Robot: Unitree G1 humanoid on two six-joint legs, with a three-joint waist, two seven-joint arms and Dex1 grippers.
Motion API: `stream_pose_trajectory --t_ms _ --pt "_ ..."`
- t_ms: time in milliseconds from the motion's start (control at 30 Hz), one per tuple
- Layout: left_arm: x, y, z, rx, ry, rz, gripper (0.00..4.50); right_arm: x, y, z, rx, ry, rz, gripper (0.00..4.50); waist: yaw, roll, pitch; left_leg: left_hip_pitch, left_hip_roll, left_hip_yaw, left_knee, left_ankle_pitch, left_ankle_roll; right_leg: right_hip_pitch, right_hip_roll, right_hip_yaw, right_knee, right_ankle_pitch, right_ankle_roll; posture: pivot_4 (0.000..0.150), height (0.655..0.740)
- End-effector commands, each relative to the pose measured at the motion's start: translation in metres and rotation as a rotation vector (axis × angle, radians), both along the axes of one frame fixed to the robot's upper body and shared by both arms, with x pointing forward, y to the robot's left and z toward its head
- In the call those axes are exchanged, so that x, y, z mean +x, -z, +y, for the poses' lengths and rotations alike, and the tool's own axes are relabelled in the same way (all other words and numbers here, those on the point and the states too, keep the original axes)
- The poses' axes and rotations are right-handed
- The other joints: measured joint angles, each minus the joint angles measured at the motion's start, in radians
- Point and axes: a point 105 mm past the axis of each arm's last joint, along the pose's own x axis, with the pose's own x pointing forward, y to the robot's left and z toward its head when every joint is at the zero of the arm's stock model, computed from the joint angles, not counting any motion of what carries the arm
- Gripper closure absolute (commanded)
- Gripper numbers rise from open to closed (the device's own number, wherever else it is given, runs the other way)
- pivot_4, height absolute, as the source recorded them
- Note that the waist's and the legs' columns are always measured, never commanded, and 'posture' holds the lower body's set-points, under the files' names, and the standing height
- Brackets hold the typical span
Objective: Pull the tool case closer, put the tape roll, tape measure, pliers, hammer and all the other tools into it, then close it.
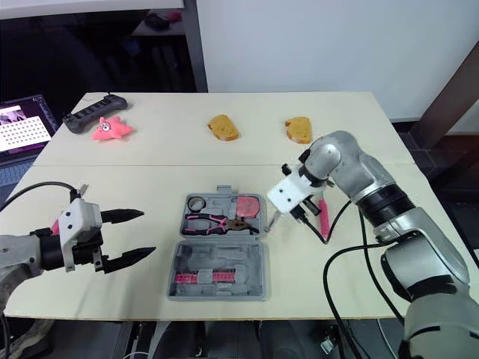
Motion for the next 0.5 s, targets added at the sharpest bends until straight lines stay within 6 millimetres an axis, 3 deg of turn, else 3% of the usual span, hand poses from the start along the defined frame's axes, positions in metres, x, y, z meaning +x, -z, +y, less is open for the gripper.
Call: stream_pose_trajectory --t_ms 33,200,300,400,500 --pt "0.001 -0.006 0.002 0.021 0.025 -0.022 0.00 -0.017 -0.026 0.019 0.229 0.176 0.085 4.48 0.001 0.000 0.000 0.000 0.000 0.000 0.000 0.000 0.000 0.000 0.000 0.000 0.000 0.000 0.000 0.150 0.7150" --pt "0.001 -0.005 0.008 0.036 0.039 -0.008 0.00 -0.023 -0.019 0.007 0.218 0.668 0.212 4.48 0.001 0.000 0.000 -0.001 0.000 -0.001 0.001 0.000 -0.001 -0.002 0.000 0.000 0.001 -0.001 -0.001 0.150 0.7150" --pt "0.002 -0.006 0.009 0.044 0.052 -0.005 0.00 -0.028 -0.011 0.001 0.211 0.852 0.277 4.48 0.002 0.000 0.000 -0.002 0.000 0.000 0.001 0.001 -0.001 -0.004 0.000 0.000 0.001 -0.001 -0.002 0.150 0.7150" --pt "0.005 -0.008 0.008 0.050 0.068 -0.005 0.00 -0.018 0.000 -0.009 0.268 1.060 0.289 4.48 0.000 0.000 0.000 -0.003 0.000 0.000 0.000 0.001 -0.001 -0.004 0.000 0.000 0.001 -0.001 -0.002 0.150 0.7150" --pt "0.005 -0.011 0.008 0.043 0.081 -0.008 0.00 -0.018 0.003 -0.012 0.289 1.138 0.306 4.48 -0.001 0.000 0.000 -0.003 0.000 0.000 0.000 0.000 -0.001 -0.005 0.000 0.000 0.001 -0.001 -0.002 0.150 0.7150"
